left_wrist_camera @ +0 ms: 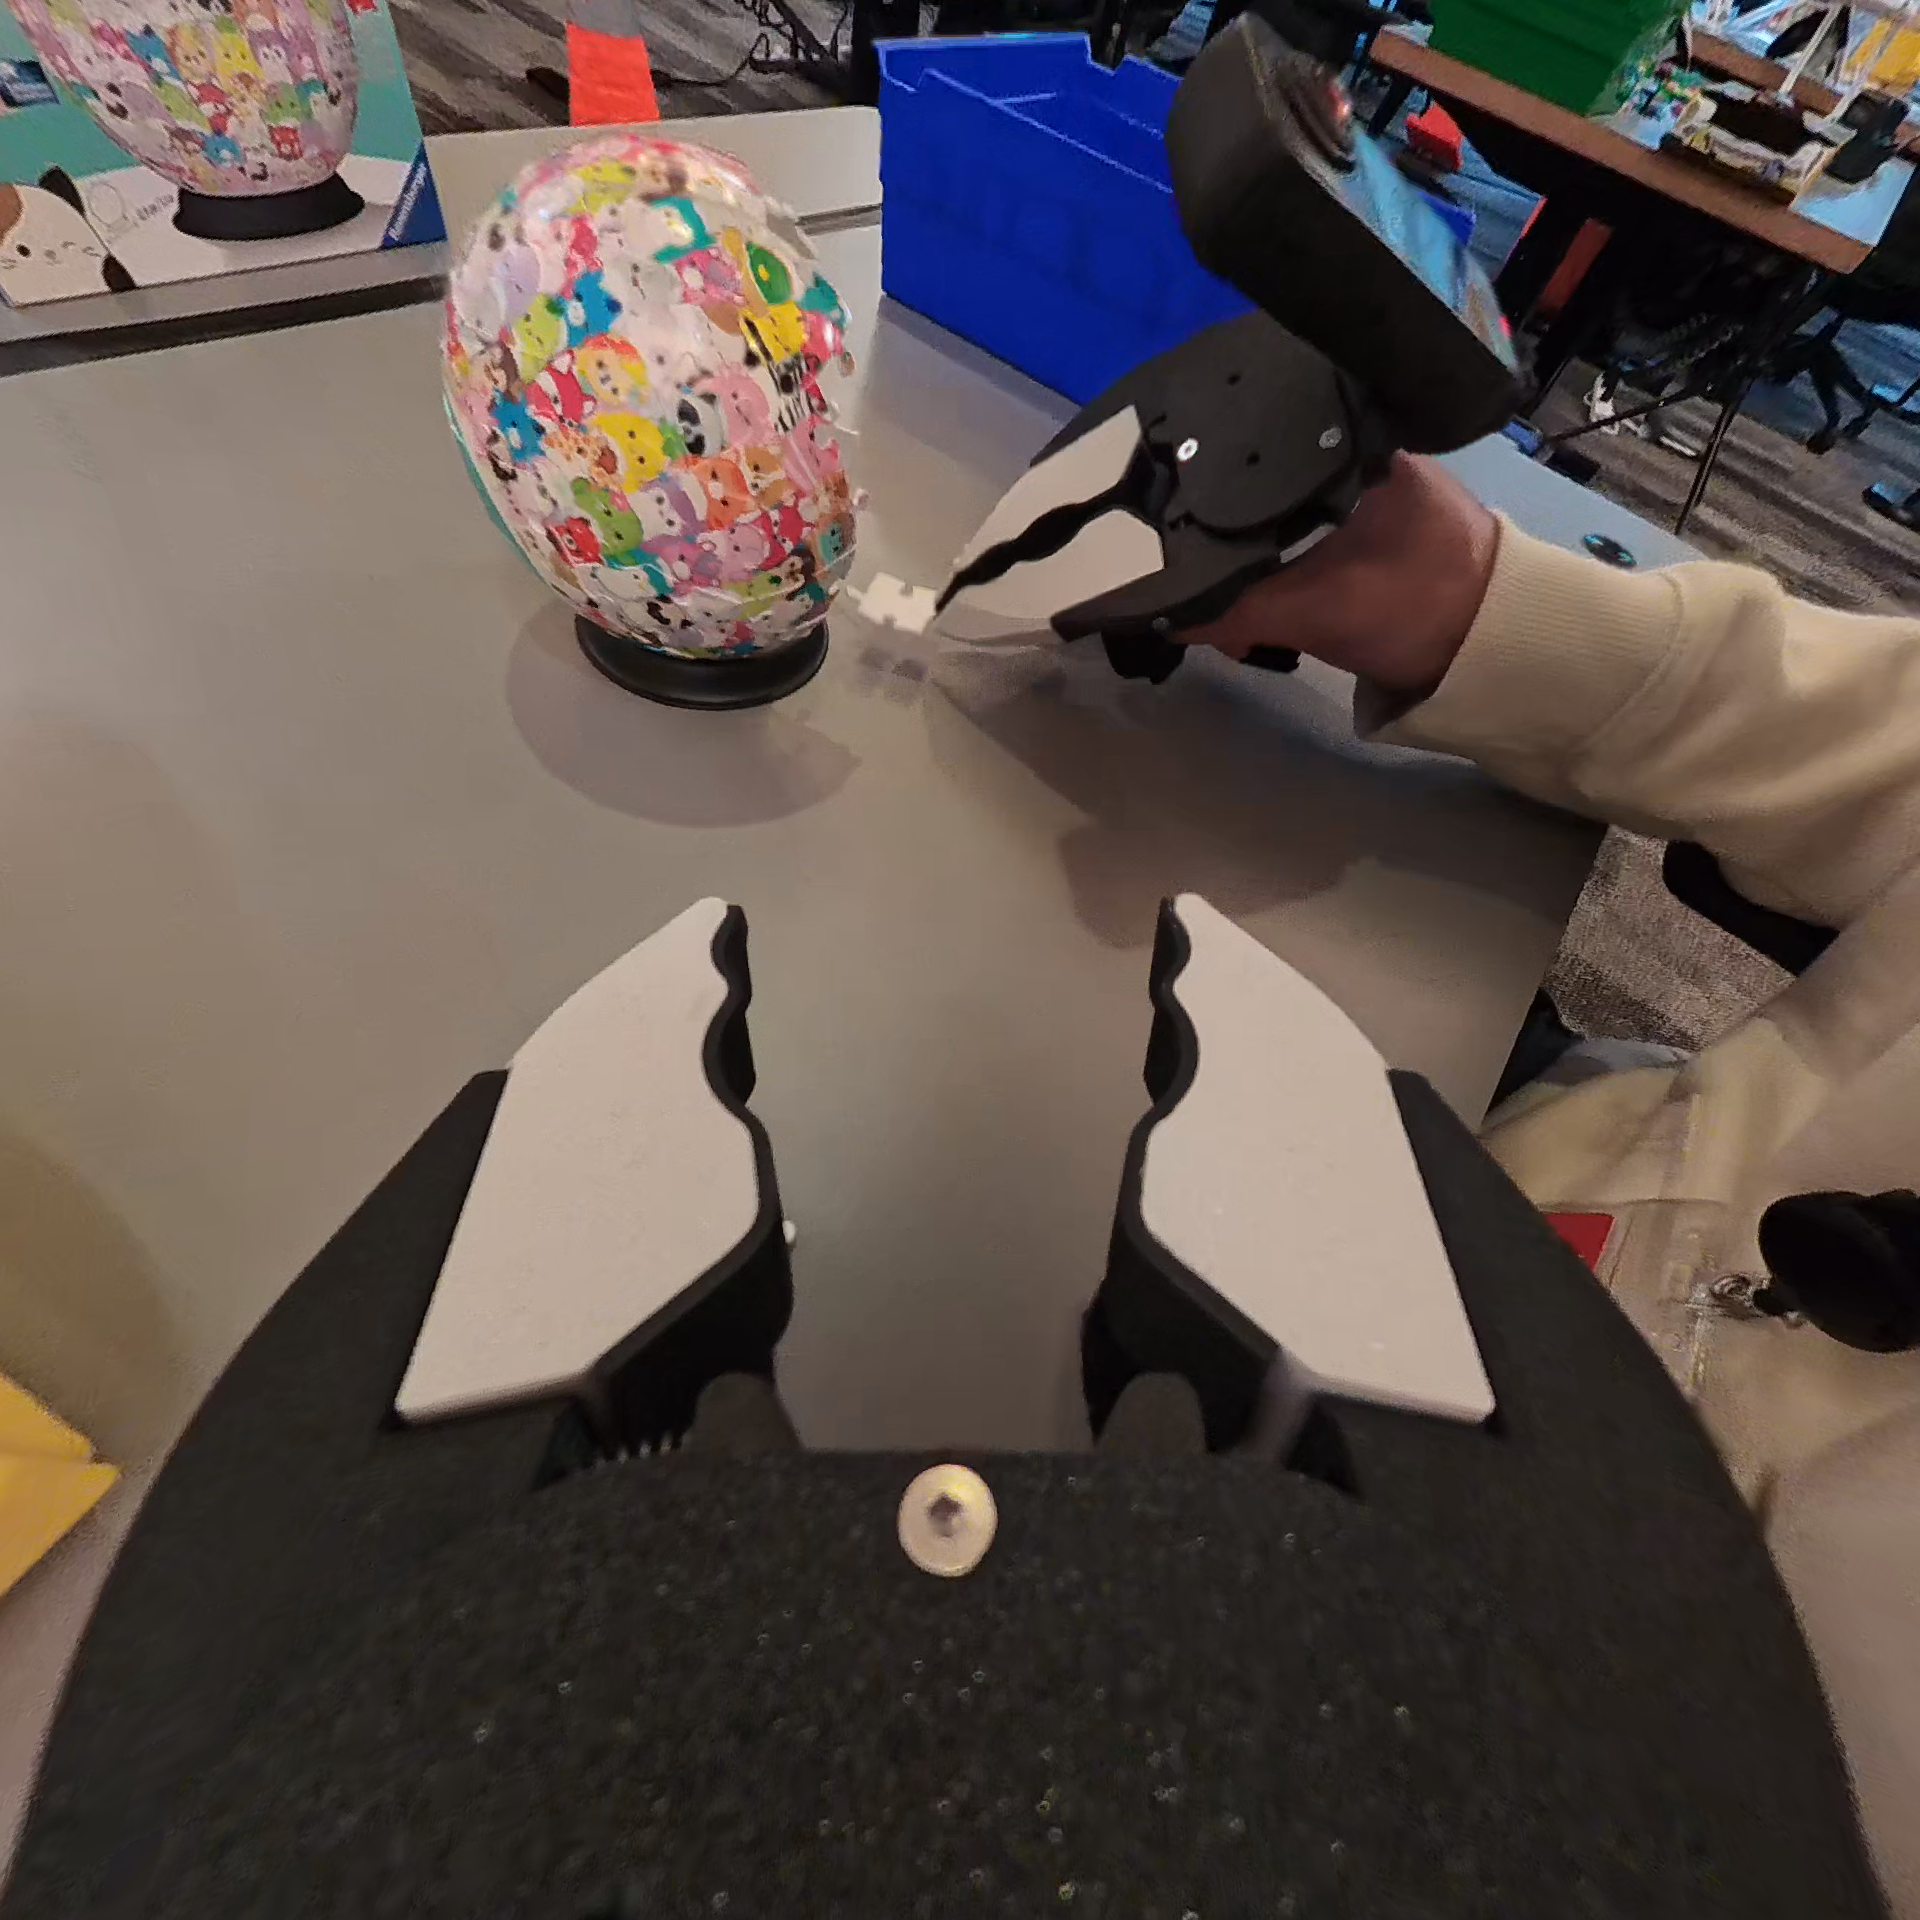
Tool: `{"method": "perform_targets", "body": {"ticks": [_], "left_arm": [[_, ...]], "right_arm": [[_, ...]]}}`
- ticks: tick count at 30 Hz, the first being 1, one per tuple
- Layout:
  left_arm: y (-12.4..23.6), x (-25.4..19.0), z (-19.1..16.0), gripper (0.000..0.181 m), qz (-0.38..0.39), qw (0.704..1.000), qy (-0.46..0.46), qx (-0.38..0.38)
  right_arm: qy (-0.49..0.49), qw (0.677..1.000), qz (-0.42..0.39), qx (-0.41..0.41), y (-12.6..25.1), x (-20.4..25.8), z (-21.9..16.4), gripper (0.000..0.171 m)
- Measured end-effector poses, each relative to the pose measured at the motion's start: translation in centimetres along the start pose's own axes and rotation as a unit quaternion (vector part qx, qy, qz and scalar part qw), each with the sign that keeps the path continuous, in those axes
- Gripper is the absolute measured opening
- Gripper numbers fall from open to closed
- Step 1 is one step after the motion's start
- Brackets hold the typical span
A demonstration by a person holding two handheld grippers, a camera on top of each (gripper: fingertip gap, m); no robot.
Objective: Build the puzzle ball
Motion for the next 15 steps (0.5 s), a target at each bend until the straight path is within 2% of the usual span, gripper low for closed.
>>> {"method": "perform_targets", "body": {"ticks": [6, 15], "left_arm": [[1.1, 1.0, 0.7, 0.073, 0.005, 0.999, -0.007, 0.034], [1.2, 1.6, 1.9, 0.073, -0.007, 0.998, -0.002, 0.064]], "right_arm": [[-0.037, 0.998, -0.047, 0.000, -0.7, 0.5, 3.1, 0.005], [-0.050, 0.996, -0.052, 0.045, -2.0, 0.2, 4.0, 0.005]]}}
Point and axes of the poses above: each gripper's, where its closed fingertips meet, y back along the fingers, z out of its top, x = y × z across the jaws, the point moved 1 cm from there along y, back along the fingers, and after that the axes turned 2 degrees about -y, right-handed, at the moved point
